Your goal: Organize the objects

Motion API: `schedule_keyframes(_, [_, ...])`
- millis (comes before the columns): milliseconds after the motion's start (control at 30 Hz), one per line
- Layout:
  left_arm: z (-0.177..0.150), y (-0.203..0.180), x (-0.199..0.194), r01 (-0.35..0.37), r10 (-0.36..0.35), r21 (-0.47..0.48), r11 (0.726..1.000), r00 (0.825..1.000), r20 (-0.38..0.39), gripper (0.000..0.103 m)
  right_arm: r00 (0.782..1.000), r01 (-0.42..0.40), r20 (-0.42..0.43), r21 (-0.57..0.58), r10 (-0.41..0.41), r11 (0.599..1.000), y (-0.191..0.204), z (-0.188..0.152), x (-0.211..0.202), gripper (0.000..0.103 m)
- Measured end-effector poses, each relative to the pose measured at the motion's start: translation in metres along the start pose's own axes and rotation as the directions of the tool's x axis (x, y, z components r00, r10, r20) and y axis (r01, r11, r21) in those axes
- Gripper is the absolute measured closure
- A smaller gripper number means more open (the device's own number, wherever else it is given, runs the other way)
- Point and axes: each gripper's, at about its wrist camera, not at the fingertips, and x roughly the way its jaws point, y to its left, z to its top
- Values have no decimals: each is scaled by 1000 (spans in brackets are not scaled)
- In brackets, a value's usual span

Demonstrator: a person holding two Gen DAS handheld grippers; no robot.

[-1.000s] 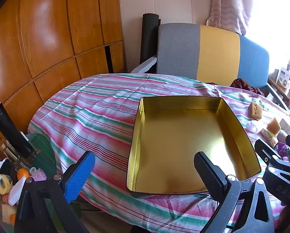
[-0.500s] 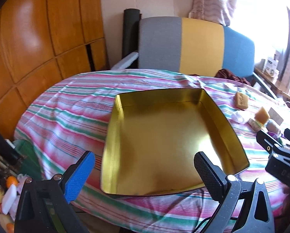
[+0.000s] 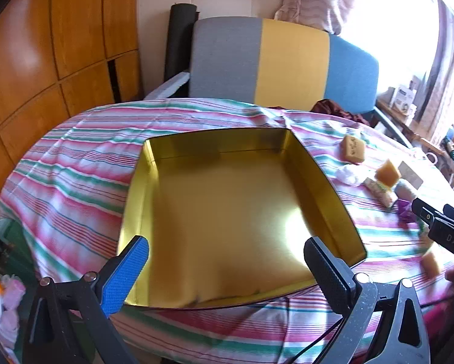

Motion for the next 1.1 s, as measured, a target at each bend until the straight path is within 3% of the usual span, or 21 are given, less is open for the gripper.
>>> schedule_keyframes(400, [24,-59,9,139,-139,149,979,990,-13,0,993,99,-90,218,-81,971,-137,2,15,0])
schedule_keyframes(500, [33,-80,14,161,-160,198,967,987,-22,0,992,90,-110,315,-58,945,-163,-8,21,0])
schedule_keyframes(567, [40,-95,21,170,-167,236,957,985,-35,0,993,48,-120,411,2,910,-178,-15,25,1])
schedule_keyframes(767, [64,-146,53,186,-172,345,920,983,-71,3,998,-19,-40,485,44,874,-187,-18,19,1])
schedule_keyframes(967, [84,-196,102,199,-155,429,881,979,-136,15,998,-44,-18,499,61,865,-188,-18,19,0])
schedule_keyframes(1100, [91,-222,138,210,-137,470,857,973,-185,16,997,-60,-15,512,79,857,-191,-18,21,0])
